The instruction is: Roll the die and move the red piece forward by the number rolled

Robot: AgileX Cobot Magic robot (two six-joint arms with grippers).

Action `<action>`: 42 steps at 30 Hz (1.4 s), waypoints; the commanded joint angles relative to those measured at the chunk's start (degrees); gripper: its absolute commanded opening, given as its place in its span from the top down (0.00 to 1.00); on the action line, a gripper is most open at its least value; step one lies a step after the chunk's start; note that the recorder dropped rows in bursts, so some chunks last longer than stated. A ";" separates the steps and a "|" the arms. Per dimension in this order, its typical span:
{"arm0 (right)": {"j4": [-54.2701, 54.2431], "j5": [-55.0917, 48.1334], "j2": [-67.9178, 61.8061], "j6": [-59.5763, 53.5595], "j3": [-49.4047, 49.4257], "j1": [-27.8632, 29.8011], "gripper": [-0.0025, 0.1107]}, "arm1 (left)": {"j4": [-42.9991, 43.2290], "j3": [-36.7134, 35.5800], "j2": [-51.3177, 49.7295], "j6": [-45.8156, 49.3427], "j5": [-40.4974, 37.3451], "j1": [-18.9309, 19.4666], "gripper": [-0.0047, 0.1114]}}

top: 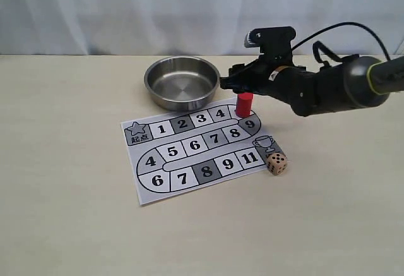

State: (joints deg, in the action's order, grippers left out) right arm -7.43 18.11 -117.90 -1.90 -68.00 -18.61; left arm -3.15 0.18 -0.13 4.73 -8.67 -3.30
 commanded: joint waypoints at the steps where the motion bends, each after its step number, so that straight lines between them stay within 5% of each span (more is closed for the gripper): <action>1: -2.42 -8.18 5.00 0.23 0.10 1.22 0.56 | 0.06 -0.18 0.13 -0.47 0.48 -0.11 0.96; 9: -2.15 -33.70 13.47 0.12 0.10 10.59 0.94 | 0.06 -0.18 0.13 -0.47 0.48 -0.11 0.96; 20: 12.31 -57.85 14.10 -0.50 0.10 19.30 0.94 | 0.06 -0.18 0.13 -0.47 0.48 -0.11 0.96; 32: 13.90 -65.56 19.22 -1.03 0.40 19.37 0.94 | 0.06 -0.18 0.13 -0.47 0.48 -0.11 0.96; 42: 12.56 -64.30 38.35 -1.80 8.50 19.24 0.94 | 0.06 -0.18 0.13 -0.47 0.48 -0.11 0.96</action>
State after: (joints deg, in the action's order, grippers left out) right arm 5.56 -46.59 -84.88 -3.15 -61.51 0.40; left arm -3.15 0.18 -0.13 4.73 -8.67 -3.30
